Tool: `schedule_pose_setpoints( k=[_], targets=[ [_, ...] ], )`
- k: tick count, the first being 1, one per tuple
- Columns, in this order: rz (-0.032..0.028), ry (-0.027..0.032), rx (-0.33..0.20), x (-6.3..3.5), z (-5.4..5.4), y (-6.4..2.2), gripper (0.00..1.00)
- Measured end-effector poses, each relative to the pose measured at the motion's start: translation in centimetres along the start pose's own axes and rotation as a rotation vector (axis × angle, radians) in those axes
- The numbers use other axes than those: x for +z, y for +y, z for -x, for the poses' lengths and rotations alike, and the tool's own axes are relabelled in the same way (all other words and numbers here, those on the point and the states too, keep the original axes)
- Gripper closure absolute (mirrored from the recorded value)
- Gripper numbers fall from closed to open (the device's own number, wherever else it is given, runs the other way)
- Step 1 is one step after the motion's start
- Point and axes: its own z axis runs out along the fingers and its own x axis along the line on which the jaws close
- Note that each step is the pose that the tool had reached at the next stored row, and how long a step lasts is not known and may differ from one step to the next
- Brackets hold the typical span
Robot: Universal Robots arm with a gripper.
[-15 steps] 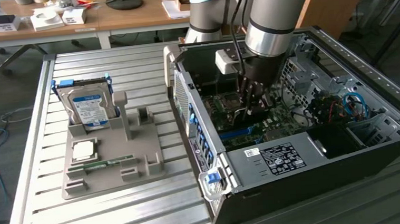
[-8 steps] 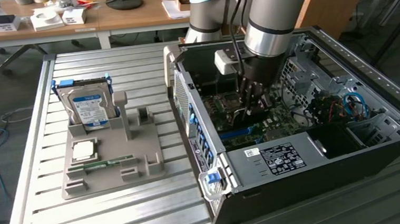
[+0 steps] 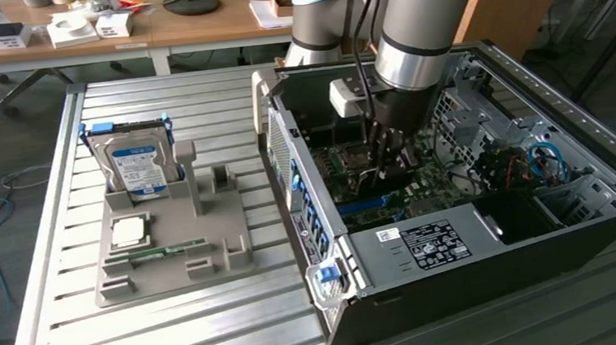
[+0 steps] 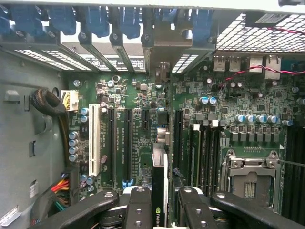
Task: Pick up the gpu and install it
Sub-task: 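Insert the gpu into the slot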
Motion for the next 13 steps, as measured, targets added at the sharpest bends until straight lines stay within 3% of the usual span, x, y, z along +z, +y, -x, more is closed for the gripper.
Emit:
schedule_pose_setpoints(
  k=[13],
  targets=[
    [-0.0002, -0.0002, 0.0, 0.11, 0.0, 0.38, 0.74]
  ],
)
